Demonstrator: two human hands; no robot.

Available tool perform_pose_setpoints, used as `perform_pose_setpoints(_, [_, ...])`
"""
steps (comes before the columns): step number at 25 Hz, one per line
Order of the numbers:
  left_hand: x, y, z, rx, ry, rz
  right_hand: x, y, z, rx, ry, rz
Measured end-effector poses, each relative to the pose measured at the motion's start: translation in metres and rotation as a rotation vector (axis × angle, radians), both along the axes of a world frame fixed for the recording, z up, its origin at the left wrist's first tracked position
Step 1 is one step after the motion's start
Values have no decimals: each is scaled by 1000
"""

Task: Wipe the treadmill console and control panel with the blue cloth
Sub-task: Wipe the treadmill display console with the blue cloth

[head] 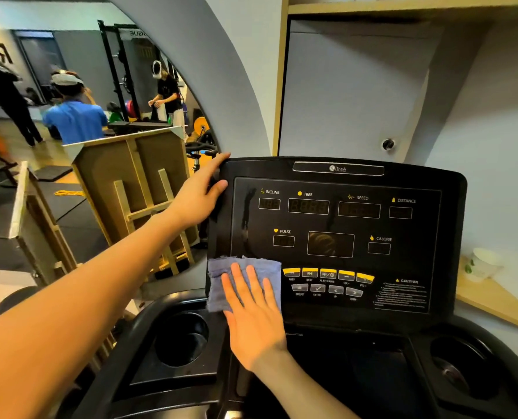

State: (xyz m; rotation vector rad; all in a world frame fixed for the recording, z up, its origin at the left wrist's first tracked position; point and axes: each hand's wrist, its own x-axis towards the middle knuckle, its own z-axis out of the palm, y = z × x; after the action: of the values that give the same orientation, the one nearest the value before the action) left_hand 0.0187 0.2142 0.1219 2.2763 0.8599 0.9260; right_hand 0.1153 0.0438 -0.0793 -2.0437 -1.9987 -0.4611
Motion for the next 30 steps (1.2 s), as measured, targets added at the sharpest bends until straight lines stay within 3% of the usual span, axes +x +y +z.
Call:
perform_pose_setpoints(16, [-8,8,2,-135,-79,-111,44,100,136,255,-116,3])
perform_pose_setpoints(30, [-3,1,3,-45,-8,-11,123,75,160,310,-210,-1])
